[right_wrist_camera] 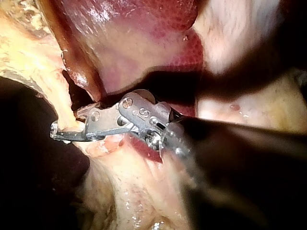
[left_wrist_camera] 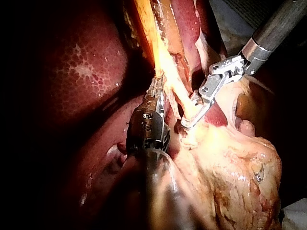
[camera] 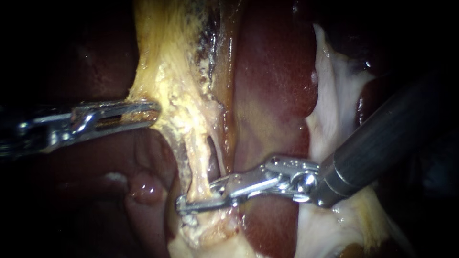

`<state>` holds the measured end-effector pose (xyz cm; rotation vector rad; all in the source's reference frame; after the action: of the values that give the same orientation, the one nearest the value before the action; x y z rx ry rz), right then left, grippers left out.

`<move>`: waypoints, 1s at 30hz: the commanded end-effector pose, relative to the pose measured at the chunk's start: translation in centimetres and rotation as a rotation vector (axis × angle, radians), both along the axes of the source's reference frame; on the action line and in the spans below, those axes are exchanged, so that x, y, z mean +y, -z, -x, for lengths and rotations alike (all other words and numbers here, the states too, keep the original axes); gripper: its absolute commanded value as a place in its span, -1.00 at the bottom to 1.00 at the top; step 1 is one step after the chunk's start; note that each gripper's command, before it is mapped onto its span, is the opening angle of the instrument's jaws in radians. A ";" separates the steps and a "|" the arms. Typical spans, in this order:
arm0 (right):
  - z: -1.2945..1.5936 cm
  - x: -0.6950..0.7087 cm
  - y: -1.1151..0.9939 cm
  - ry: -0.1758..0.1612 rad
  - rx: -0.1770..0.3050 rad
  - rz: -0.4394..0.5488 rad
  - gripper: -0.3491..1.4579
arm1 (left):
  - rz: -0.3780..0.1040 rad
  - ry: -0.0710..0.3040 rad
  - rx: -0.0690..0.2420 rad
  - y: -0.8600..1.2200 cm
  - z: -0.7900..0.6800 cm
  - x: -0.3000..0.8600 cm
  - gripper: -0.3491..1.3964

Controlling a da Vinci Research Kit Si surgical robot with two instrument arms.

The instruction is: Going back second clip left tube

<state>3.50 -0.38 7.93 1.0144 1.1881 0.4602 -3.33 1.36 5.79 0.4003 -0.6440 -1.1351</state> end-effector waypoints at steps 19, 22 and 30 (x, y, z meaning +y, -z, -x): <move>0.23 0.02 0.17 -0.064 0.037 0.256 0.03 | 0.000 0.001 0.001 0.03 0.00 -0.02 -1.00; 0.41 0.10 0.26 -0.076 0.044 0.309 0.04 | 0.000 0.002 0.002 0.04 0.00 -0.02 -1.00; 0.95 0.44 0.59 -0.112 0.089 0.419 0.05 | 0.000 0.002 0.002 0.05 -0.01 -0.03 -1.00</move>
<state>2.47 0.13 7.27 0.6010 1.3702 0.2342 -3.33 1.33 5.74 0.3987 -0.6434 -1.1369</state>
